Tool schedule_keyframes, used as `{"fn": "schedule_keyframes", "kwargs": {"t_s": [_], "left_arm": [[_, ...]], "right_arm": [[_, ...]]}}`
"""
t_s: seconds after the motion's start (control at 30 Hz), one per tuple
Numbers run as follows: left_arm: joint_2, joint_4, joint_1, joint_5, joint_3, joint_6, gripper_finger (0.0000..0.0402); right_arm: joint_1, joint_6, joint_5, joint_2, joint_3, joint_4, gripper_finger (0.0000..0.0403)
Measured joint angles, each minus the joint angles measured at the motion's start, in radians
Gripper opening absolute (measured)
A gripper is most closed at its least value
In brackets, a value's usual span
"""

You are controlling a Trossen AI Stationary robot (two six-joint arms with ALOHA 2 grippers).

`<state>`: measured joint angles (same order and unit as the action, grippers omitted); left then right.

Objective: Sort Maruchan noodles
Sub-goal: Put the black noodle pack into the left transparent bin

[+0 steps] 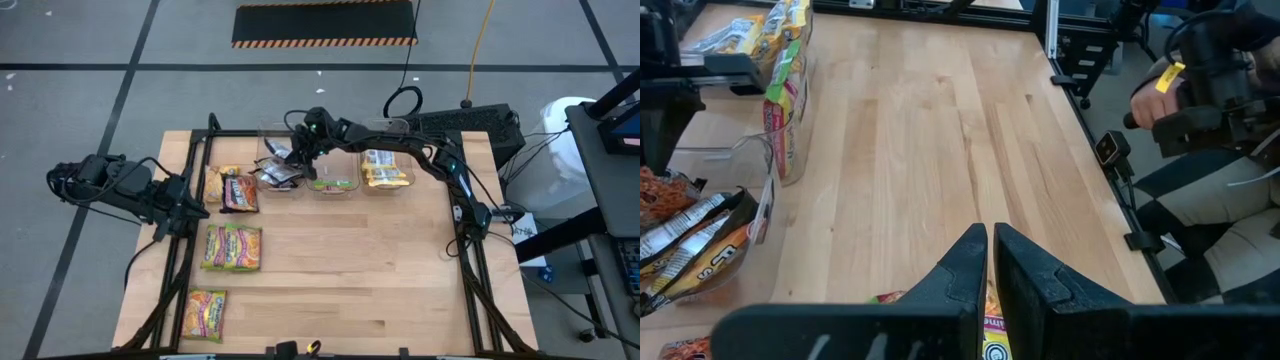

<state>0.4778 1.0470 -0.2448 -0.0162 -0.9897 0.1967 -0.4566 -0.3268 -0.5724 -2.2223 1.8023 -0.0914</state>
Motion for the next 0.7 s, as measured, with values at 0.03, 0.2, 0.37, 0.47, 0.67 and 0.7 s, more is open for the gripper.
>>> {"fn": "schedule_keyframes", "kwargs": {"t_s": [0.03, 0.2, 0.37, 0.47, 0.67, 0.7], "left_arm": [[0.0, 0.0, 0.0, 0.0, 0.0, 0.0, 0.0028], [0.0, 0.0, 0.0, 0.0, 0.0, 0.014, 0.0028], [0.0, 0.0, 0.0, 0.0, 0.0, 0.029, 0.0028], [0.0, 0.0, 0.0, 0.0, 0.0, 0.03, 0.0028], [0.0, 0.0, 0.0, 0.0, 0.0, 0.044, 0.0028], [0.0, 0.0, 0.0, 0.0, 0.0, 0.045, 0.0028]], "right_arm": [[0.001, 0.001, 0.0, 0.0, 0.0, 0.002, 0.0], [0.013, 0.051, 0.074, 0.0, 0.0, 0.005, 0.0012], [0.028, 0.049, 0.1, 0.0, 0.0, 0.005, 0.0043], [0.037, 0.045, 0.1, 0.0, 0.0, 0.005, 0.0063], [0.049, -0.011, 0.101, 0.0, 0.0, 0.005, 0.0077], [0.051, -0.024, 0.101, 0.0, 0.0, 0.006, 0.0076]]}}
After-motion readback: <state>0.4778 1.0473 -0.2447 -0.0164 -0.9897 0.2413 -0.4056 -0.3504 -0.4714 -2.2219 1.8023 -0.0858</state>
